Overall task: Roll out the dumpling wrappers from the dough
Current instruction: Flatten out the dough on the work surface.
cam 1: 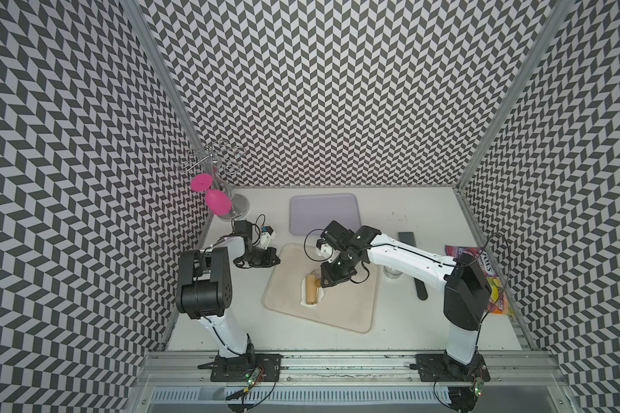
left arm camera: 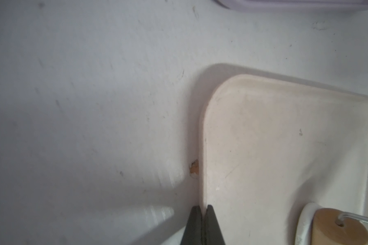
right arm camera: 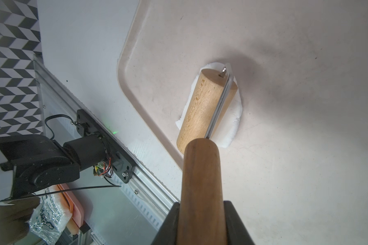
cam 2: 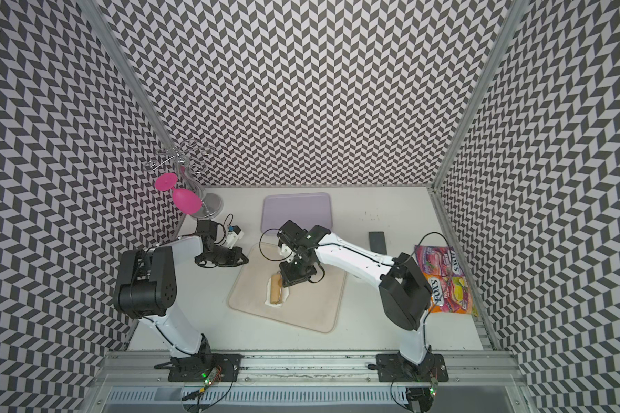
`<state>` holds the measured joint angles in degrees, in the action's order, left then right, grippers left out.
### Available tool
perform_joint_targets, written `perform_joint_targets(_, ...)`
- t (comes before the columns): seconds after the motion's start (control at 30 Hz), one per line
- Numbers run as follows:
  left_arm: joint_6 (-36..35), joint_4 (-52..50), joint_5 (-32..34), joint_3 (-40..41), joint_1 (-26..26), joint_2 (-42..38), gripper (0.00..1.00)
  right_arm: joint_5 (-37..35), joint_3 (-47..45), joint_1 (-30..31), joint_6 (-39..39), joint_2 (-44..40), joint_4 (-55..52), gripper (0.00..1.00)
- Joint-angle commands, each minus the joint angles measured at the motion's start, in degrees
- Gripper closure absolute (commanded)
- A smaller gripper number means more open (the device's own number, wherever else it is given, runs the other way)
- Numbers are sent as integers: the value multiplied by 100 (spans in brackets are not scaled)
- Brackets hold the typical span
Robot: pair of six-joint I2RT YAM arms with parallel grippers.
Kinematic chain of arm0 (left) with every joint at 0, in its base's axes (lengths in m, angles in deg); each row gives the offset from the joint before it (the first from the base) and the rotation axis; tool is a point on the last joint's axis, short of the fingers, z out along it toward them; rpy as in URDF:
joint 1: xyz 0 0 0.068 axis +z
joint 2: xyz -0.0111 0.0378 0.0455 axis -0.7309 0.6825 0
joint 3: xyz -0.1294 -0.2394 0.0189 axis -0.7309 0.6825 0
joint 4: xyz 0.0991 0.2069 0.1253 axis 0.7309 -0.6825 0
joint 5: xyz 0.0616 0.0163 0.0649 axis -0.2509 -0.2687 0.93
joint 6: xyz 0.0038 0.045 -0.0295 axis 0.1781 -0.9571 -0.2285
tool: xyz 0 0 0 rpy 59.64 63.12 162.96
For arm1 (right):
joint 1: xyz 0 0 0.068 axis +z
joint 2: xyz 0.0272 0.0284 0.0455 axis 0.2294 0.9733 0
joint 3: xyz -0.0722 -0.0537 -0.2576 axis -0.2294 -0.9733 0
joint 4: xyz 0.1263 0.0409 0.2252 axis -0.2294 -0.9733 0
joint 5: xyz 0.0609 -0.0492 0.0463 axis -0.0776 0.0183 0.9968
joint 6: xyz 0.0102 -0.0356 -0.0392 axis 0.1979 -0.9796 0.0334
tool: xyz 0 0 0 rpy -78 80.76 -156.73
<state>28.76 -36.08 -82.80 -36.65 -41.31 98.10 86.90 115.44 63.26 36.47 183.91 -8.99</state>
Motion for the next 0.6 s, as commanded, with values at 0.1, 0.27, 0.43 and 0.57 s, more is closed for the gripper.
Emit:
perform_joint_targets(0.1,-62,-84,176,87,85,12,100,-407,-1383,-657,321,-268,-4,100)
perform_joint_targets(0.27,-65,-75,170,86,85,20,100,-390,-1944,-900,256,-453,65,100)
perform_joint_targets(0.43,-70,-90,169,87,90,23,100,-516,-2211,-1073,230,-552,36,100)
perform_joint_targets(0.57,-71,-83,160,96,94,9,100,-680,-2307,-1260,229,-682,-76,100)
